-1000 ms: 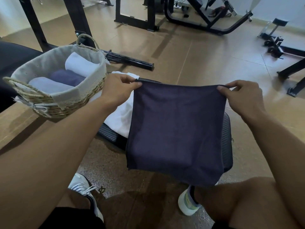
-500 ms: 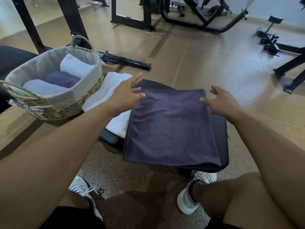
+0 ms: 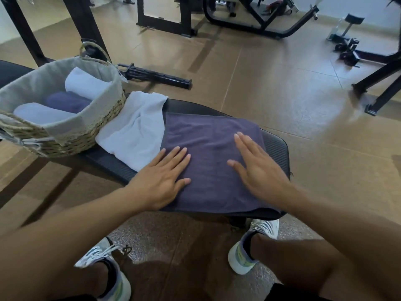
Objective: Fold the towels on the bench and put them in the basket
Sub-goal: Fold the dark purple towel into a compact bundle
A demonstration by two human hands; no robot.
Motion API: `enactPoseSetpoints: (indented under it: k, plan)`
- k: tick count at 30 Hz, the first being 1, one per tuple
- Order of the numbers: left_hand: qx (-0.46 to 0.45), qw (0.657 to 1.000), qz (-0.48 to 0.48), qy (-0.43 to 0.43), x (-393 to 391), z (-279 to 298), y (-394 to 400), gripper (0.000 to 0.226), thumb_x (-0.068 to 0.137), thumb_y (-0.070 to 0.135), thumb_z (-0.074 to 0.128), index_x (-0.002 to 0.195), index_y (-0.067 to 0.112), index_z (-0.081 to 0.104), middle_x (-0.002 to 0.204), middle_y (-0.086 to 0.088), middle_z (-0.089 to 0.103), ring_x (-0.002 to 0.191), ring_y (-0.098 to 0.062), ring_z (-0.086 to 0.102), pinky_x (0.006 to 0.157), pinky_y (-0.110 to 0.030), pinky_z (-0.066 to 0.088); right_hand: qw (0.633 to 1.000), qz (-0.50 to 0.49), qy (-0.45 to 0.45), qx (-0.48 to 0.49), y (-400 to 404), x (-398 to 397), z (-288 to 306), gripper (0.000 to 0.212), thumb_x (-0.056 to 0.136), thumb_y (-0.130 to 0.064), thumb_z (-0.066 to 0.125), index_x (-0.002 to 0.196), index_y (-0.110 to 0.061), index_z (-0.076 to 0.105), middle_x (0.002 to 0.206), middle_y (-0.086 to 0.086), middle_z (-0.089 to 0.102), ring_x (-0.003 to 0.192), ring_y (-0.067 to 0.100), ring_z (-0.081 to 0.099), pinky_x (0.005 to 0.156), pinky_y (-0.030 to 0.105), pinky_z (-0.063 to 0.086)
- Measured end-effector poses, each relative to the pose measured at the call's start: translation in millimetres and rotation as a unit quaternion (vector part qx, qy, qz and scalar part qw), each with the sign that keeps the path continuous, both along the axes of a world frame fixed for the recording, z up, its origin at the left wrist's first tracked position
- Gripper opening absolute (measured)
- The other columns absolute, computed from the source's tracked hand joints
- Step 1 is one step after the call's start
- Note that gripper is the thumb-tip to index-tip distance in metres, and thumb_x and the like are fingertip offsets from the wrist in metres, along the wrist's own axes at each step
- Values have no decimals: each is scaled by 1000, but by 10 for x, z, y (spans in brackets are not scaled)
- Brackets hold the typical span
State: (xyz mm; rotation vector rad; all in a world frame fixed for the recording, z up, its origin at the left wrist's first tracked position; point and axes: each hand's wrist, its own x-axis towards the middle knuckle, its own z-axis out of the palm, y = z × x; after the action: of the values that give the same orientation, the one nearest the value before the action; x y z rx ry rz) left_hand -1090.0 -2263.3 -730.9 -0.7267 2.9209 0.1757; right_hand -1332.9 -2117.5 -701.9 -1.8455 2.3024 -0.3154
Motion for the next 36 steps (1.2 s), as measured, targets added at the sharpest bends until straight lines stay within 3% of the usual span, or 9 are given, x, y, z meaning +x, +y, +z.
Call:
enactPoseSetpoints:
  k: [4,11,15,17,19,25,28,32,36]
  plan:
    - [4,1000,16,-2,118,-39,-178,85,87,63,-16,161,21,-7,169,6,-11,152,-8,-18,125,-34,-10,994,43,65,83,406,-46,-344,90,90,-82,-1,160,-27,-11,167,-12,-18,153,4,-19,127,32,-5]
    - [3,999,1,49,162,74,-68,83,94,74,4,160,25,-8,168,3,-14,152,-10,-23,125,-38,-13,986,64,90,123,604,-146,-220,89,86,-85,-5,157,-34,-21,165,-11,-26,150,6,-29,126,34,-14]
    - [-64,988,-123,74,241,-67,276,94,92,77,33,161,25,-2,169,0,-9,155,-17,-14,125,-44,-6,977,163,127,56,625,183,-364,96,91,-83,27,163,-25,1,171,-1,-2,158,20,-7,126,42,0]
    - [-97,985,-137,49,280,-255,300,98,91,57,55,161,24,-5,170,-2,-4,156,-22,-8,124,-45,-3,968,184,166,49,630,211,-486,95,92,-70,46,163,-23,4,171,2,6,158,24,4,124,46,8]
    - [-107,984,-130,52,301,-339,256,92,95,35,58,161,24,-5,170,-3,1,156,-23,-4,126,-46,2,966,181,180,36,629,174,-545,93,91,-54,56,163,-24,5,170,2,12,157,25,10,123,46,13]
    - [-57,985,-143,81,351,-296,219,80,98,24,49,162,23,1,170,-1,4,156,-18,-4,126,-42,1,971,186,151,11,654,148,-529,85,92,-42,59,163,-24,14,169,-1,16,156,22,16,123,43,15]
    - [55,980,-120,151,380,-248,196,65,100,24,45,160,24,21,167,5,21,155,-7,4,127,-37,4,973,193,123,-25,667,113,-483,71,94,-38,56,159,-24,30,165,-2,30,153,20,26,122,41,21]
    - [168,954,-19,247,383,-20,231,46,104,26,47,149,26,46,150,13,46,139,14,20,118,-7,10,987,138,11,-78,655,52,-275,47,95,-17,56,141,-27,58,145,-8,59,137,11,51,112,40,46]
    - [152,955,0,256,408,217,134,33,103,33,52,134,31,63,122,15,70,111,2,61,90,-17,48,996,54,-73,4,567,-181,104,52,96,-6,58,117,-54,64,116,-25,71,106,-3,66,92,31,56]
